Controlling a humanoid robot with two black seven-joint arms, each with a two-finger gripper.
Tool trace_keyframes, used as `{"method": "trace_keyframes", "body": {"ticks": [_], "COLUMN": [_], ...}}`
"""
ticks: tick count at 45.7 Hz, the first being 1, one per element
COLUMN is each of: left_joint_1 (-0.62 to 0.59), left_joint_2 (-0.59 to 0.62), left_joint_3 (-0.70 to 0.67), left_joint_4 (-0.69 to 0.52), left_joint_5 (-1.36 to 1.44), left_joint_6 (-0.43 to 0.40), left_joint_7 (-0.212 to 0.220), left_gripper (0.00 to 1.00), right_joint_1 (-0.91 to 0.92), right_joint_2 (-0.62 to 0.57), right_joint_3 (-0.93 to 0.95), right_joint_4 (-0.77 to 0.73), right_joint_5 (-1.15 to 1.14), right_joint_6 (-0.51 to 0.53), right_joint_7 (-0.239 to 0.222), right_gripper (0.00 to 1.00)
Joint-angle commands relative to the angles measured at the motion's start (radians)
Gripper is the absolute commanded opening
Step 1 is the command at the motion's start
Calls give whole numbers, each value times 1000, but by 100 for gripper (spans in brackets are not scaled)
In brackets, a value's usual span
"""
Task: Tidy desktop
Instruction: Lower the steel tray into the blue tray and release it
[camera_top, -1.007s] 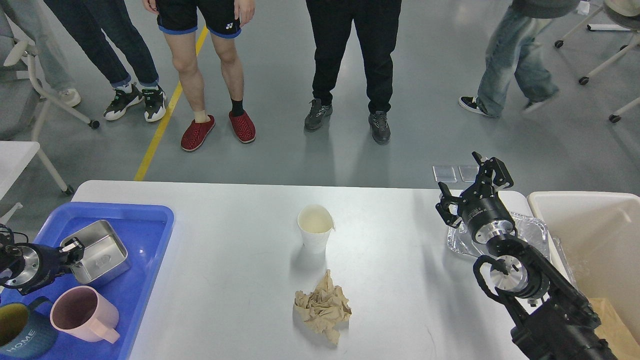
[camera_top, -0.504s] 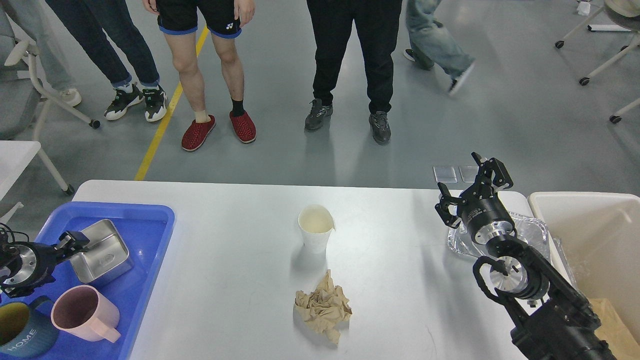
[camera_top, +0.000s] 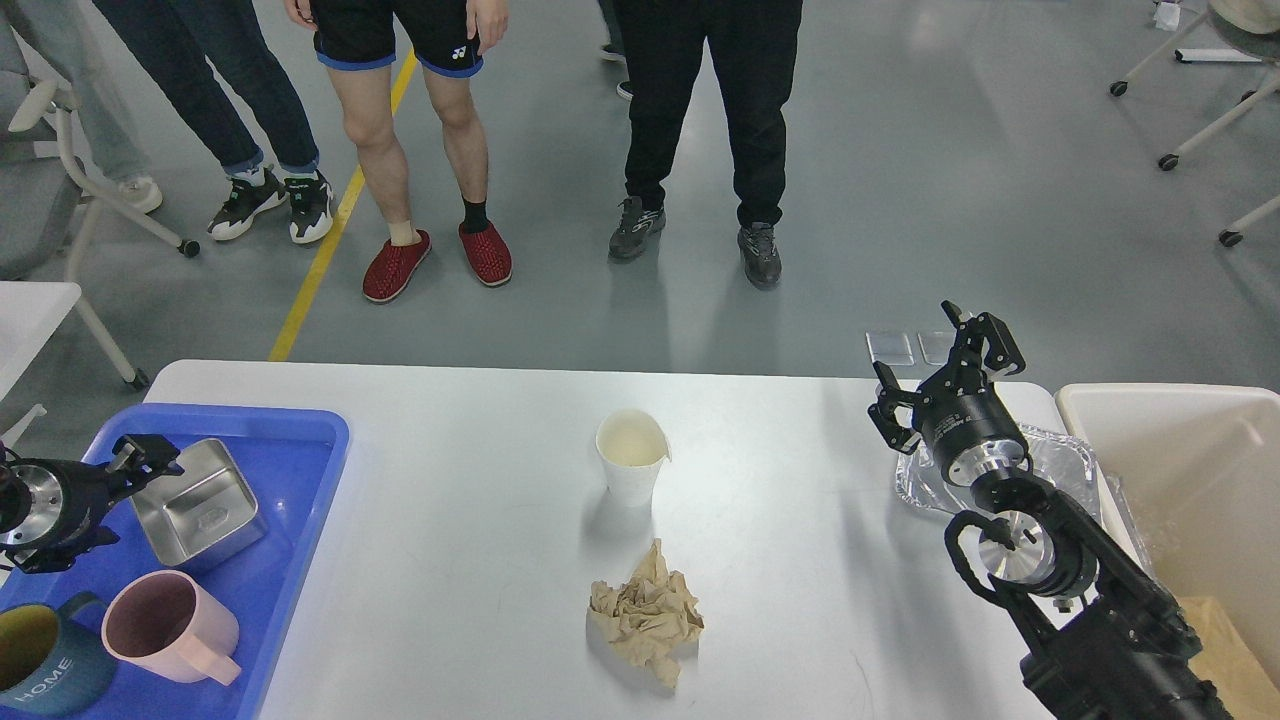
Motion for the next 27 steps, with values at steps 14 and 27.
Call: {"method": "trace_keyframes", "body": {"ticks": [14, 27], "left_joint_1": [-247, -353], "left_joint_2": [187, 288], "left_joint_3": [3, 1], "left_joint_4": [-353, -698], "left_joint_5": [-1, -1], "left_joint_6": [-1, 119], "left_joint_7": [41, 96], "left_gripper": [96, 96], "right_joint_1": [2, -5], "right_joint_2": [3, 1], "right_joint_3": [0, 0], "right_joint_4": [1, 3], "right_joint_5": [-1, -1], "right_joint_6": [-3, -4], "right_joint_7": [0, 0], "right_gripper": [100, 100]}}
